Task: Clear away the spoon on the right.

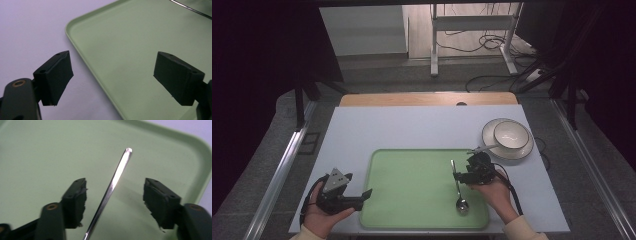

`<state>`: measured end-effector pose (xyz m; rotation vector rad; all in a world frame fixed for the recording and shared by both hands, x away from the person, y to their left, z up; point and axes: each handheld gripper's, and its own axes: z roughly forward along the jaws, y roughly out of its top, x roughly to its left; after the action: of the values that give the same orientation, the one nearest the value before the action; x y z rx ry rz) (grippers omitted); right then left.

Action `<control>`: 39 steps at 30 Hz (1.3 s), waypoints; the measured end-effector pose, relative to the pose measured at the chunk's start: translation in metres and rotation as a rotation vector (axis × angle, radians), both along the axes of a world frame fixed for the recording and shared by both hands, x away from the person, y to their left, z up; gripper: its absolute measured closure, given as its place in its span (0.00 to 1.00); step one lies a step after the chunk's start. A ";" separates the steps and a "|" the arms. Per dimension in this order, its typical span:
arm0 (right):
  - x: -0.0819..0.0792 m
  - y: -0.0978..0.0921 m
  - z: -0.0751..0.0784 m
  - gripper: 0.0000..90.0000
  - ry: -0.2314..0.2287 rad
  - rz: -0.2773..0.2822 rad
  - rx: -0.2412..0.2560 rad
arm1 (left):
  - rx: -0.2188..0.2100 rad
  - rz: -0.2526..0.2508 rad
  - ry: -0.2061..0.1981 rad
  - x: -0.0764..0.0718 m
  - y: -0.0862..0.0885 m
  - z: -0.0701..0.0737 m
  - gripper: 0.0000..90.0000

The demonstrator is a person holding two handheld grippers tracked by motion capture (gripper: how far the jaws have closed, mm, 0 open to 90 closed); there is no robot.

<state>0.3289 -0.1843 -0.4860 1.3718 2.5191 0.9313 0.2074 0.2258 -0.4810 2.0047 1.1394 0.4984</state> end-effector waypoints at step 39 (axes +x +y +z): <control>-0.026 -0.047 0.038 0.21 -0.259 0.080 0.258 | -0.012 -0.022 -0.005 0.000 -0.005 0.003 0.17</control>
<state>0.3032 -0.2308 -0.4476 1.1285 2.3360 1.3922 0.2074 0.2213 -0.4780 2.0032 1.1137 0.4836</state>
